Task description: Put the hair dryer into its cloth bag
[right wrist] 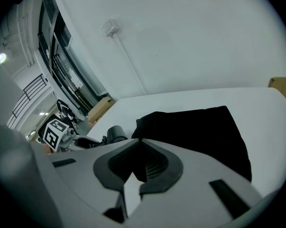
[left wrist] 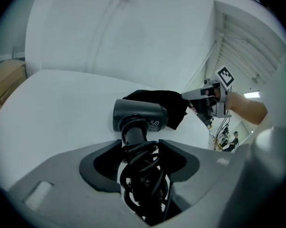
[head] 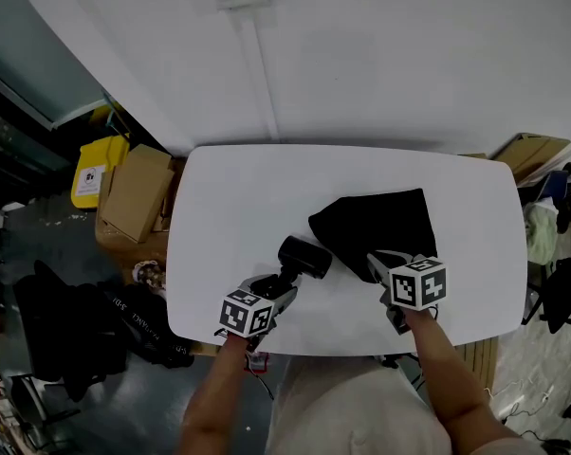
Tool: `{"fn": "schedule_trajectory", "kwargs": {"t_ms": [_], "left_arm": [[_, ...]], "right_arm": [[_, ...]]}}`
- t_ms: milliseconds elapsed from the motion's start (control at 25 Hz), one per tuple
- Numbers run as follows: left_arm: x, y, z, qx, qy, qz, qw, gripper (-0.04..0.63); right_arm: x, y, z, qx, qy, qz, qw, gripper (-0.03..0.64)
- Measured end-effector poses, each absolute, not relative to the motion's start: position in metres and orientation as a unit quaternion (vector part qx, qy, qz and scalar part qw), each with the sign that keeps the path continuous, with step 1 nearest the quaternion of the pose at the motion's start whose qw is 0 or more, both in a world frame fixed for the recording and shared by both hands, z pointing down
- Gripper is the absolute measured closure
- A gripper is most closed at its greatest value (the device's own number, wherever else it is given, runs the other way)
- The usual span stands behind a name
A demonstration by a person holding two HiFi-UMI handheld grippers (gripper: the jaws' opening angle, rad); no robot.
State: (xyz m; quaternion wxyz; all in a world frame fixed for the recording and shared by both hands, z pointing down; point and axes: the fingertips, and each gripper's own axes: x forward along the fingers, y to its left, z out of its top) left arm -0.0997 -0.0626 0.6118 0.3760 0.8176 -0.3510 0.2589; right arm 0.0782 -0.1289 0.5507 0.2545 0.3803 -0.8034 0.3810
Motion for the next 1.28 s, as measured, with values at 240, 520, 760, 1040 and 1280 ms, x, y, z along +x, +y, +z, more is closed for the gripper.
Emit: {"fn": "schedule_trajectory", "kwargs": {"t_ms": [240,520,760,1040,1280], "left_arm": [[-0.097,-0.060,0.590,0.826,-0.341,0.221,0.391,0.350],[-0.101,-0.063,0.567,0.835,-0.341,0.214,0.374,0.350],[-0.110,-0.063,0.569,0.827,-0.356,0.208,0.383,0.350],[-0.112,-0.062,0.591,0.817,-0.355,0.231,0.391,0.350],[-0.102,-0.069,0.603,0.817,-0.349,0.242,0.390,0.350]], "right_arm": [[0.082,-0.123,0.553,0.376,-0.803,0.384,0.258,0.589],[0.078,-0.115,0.575,0.368,-0.797,0.386,0.283,0.589],[0.073,-0.119,0.612,0.373,-0.785,0.382,0.316,0.589],[0.069,-0.118,0.640,0.372,-0.769,0.414,0.314,0.588],[0.064,-0.117,0.642,0.366,-0.772,0.407,0.322,0.588]]}}
